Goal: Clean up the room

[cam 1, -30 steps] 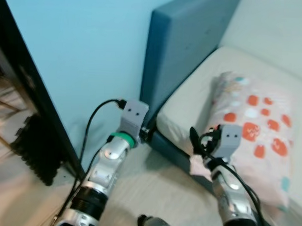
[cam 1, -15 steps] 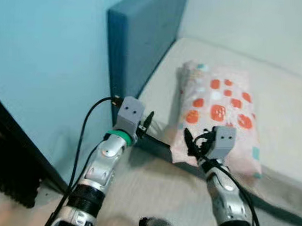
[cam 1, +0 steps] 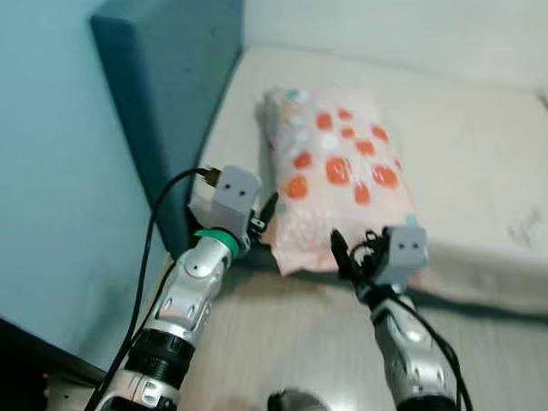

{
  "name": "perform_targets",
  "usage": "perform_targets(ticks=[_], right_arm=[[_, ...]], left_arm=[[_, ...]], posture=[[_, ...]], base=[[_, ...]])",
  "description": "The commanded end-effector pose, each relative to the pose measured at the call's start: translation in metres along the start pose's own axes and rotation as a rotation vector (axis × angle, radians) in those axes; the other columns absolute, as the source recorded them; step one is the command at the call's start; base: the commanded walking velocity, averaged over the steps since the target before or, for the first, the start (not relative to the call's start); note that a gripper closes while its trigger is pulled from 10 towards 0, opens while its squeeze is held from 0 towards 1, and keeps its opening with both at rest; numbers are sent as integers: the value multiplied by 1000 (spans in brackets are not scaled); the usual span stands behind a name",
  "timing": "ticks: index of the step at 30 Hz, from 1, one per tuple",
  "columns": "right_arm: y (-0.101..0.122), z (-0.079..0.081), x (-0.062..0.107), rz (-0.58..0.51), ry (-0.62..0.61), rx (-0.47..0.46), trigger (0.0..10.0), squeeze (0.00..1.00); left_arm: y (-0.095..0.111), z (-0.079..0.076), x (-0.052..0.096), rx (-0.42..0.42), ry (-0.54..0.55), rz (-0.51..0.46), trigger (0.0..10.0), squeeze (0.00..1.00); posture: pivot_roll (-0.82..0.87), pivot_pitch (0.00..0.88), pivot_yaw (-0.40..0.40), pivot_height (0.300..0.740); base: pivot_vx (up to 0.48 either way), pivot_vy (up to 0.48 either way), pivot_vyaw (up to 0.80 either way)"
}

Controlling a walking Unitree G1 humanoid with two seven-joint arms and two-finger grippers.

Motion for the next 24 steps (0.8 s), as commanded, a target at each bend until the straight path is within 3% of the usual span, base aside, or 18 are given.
perform_targets(ticks=[1, 18, 24], right_arm=[[1, -5, 2, -1, -16, -1, 10000, 0], [3, -6, 1, -7, -8, 8, 10000, 0], [6, 7, 0, -31, 50, 50, 10000, 0]], left_arm=[[4, -3, -1, 10, -13, -14, 10000, 0], [8, -1, -1, 8, 12, -35, 10000, 0], [7, 4, -2, -28, 48, -40, 10000, 0]], posture=[[-133, 0, 19, 740], [-133, 0, 13, 740], [-133, 0, 12, 740]], base=[[0, 0, -800], [0, 0, -798], [94, 0, -175]])
Point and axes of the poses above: a point about 5 cm out from each wrist's last joint towards the gripper, its own x axis pointing back from the gripper into the wrist, its own y axis along the axis of the wrist's last joint, z = x × y, the point moved 3 cm from there along -x, pointing out of the wrist towards the gripper, and after that the axes turned 14 degrees about -x, right-handed, at the moved point
